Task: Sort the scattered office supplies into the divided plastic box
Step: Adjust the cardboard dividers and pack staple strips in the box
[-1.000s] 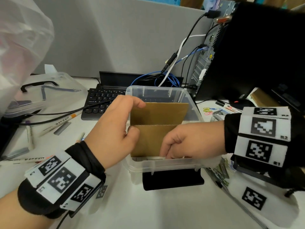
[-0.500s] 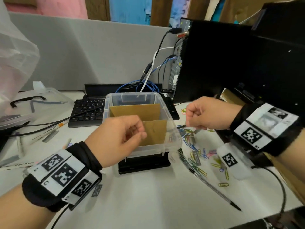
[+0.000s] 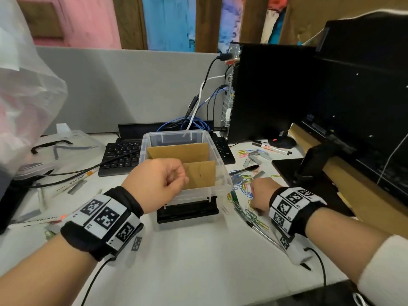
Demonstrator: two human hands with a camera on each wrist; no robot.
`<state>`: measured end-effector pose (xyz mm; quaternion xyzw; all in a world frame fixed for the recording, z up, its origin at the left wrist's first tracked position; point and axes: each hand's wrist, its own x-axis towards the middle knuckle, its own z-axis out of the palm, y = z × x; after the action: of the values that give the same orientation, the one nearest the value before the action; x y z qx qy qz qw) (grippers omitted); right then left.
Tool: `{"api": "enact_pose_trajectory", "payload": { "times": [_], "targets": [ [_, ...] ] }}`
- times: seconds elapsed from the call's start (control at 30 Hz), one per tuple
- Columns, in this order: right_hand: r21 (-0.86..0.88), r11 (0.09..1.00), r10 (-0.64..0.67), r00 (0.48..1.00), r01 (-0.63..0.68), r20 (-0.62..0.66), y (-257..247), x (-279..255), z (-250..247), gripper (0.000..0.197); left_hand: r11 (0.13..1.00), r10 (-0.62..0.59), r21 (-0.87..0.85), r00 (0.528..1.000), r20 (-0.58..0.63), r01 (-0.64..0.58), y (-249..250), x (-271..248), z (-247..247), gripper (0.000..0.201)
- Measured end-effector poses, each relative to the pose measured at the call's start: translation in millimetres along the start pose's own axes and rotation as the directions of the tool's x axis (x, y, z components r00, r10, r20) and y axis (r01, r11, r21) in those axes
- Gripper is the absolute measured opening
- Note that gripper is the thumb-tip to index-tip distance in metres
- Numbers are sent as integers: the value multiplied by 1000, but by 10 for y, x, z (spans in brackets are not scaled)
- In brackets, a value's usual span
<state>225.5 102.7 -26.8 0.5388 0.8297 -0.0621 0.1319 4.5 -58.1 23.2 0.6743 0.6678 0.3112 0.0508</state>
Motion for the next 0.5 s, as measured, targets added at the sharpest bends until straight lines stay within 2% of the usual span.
{"api": "enact_pose_trajectory", "payload": {
  "times": [0.2,0.33,0.4,0.5],
  "targets": [
    [34,999,8,1000,-8,-2,11,33,-19,19,1000,7,-21,1000,6,-6,9,4,-3,18],
    [206,979,13,1000,-10,-12,107,33,-107,21,1000,13,-18,1000,6,-13,0,3,6,20],
    [434,900,2,996,39,-94,191,36,-125,11,1000,20,-20,1000,5,-20,1,3,8,20],
    [731,674,49,981,104,-185,339,58,-159,11,1000,24,-17,1000,4,-24,-1,13,9,19]
  ]
}}
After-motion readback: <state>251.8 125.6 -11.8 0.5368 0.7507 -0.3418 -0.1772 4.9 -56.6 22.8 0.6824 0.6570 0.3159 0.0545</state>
